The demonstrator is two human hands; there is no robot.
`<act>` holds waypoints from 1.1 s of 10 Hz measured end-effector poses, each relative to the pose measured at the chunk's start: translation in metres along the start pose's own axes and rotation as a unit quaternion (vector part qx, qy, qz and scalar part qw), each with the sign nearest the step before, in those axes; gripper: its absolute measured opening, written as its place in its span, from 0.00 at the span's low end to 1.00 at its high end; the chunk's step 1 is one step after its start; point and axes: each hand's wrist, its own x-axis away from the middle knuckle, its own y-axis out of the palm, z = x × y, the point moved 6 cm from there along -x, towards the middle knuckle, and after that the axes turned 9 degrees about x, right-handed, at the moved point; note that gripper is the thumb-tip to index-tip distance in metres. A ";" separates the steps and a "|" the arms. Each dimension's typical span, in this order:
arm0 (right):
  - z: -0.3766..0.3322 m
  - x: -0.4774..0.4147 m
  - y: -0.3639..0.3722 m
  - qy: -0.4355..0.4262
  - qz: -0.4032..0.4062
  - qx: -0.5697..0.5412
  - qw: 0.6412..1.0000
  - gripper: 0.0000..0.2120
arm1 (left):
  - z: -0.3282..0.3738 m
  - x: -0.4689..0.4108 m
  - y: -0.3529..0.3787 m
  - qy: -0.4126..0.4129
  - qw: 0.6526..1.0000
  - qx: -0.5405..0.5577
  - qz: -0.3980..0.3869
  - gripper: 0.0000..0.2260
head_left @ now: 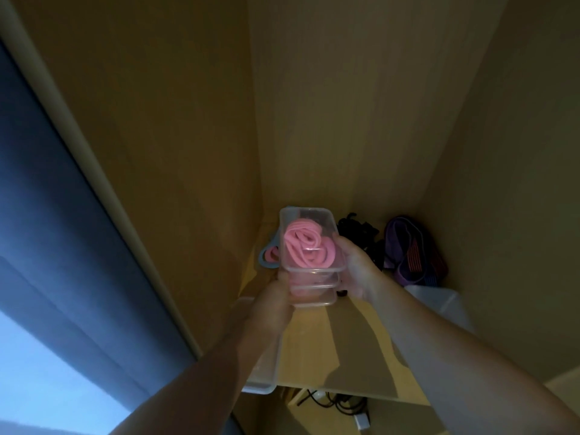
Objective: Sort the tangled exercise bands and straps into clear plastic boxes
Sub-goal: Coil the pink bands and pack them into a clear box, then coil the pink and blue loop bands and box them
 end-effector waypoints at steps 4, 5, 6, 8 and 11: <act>0.003 0.031 -0.014 0.003 0.021 0.011 1.000 0.44 | -0.026 0.014 -0.013 0.109 0.989 -0.067 -0.078 0.30; 0.001 0.046 -0.024 -0.006 0.062 0.058 0.996 0.41 | -0.036 0.018 -0.022 0.189 0.963 -0.178 -0.067 0.42; -0.001 0.080 -0.048 -0.065 0.198 0.266 0.941 0.28 | -0.049 0.024 -0.030 0.221 0.955 -0.183 -0.069 0.38; 0.050 0.146 -0.083 0.022 0.133 0.563 0.815 0.27 | -0.041 0.061 -0.024 0.307 0.927 -0.197 -0.087 0.19; 0.100 0.168 -0.118 0.129 0.090 0.722 0.673 0.16 | -0.045 0.094 0.015 0.313 0.914 -0.210 -0.148 0.15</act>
